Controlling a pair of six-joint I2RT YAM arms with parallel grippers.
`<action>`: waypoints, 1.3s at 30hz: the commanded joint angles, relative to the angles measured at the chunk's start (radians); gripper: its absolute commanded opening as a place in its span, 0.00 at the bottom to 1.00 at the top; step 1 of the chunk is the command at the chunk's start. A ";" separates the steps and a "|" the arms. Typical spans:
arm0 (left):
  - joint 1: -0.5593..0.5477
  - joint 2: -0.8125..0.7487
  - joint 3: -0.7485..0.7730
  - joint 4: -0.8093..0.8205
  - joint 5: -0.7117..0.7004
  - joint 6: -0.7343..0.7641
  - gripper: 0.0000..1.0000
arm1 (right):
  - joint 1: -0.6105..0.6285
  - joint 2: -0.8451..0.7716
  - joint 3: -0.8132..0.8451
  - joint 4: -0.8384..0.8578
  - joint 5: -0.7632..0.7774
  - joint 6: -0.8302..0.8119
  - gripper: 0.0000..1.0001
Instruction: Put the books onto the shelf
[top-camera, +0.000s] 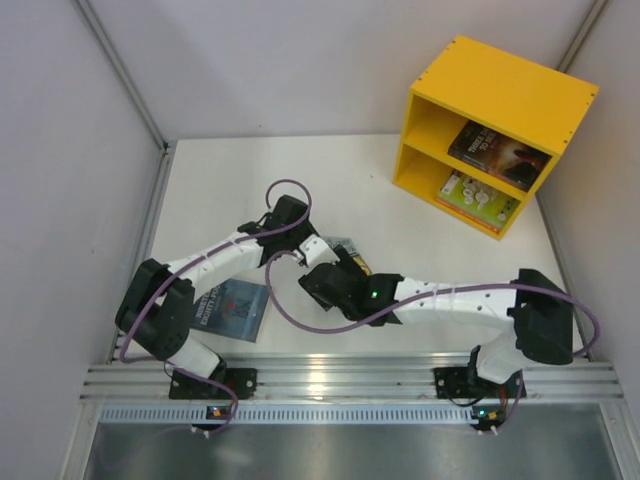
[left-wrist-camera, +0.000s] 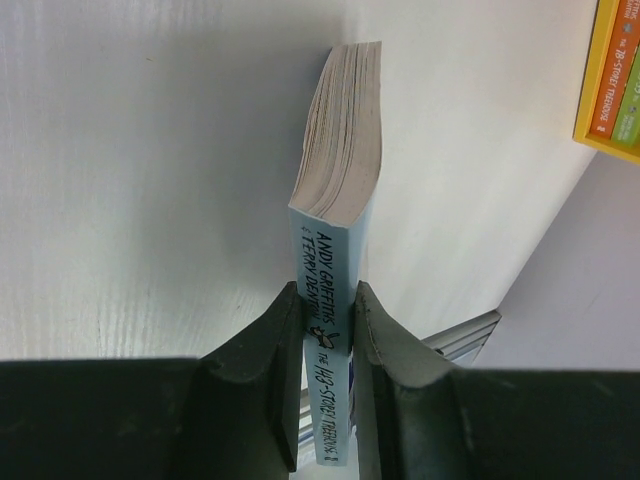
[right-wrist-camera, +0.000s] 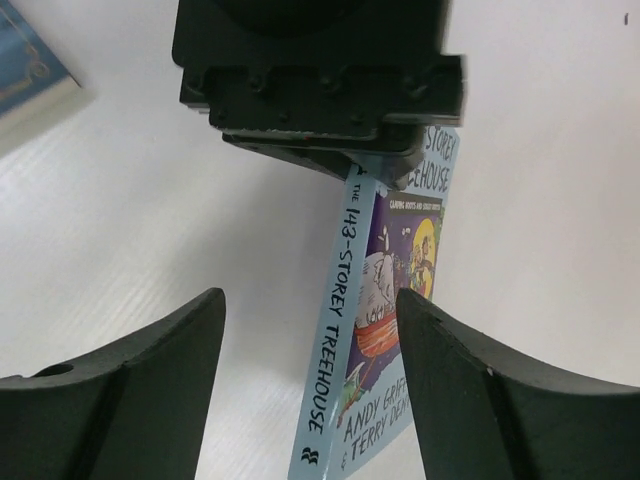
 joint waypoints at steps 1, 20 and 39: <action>-0.011 -0.005 0.052 0.010 0.011 -0.041 0.00 | 0.040 0.080 0.063 -0.048 0.201 -0.052 0.68; 0.010 0.061 0.093 -0.045 -0.020 0.043 0.44 | 0.060 0.149 0.038 0.008 0.298 -0.124 0.00; -0.004 0.076 0.049 0.009 0.034 0.003 0.00 | 0.043 0.315 0.168 -0.040 0.304 -0.164 0.37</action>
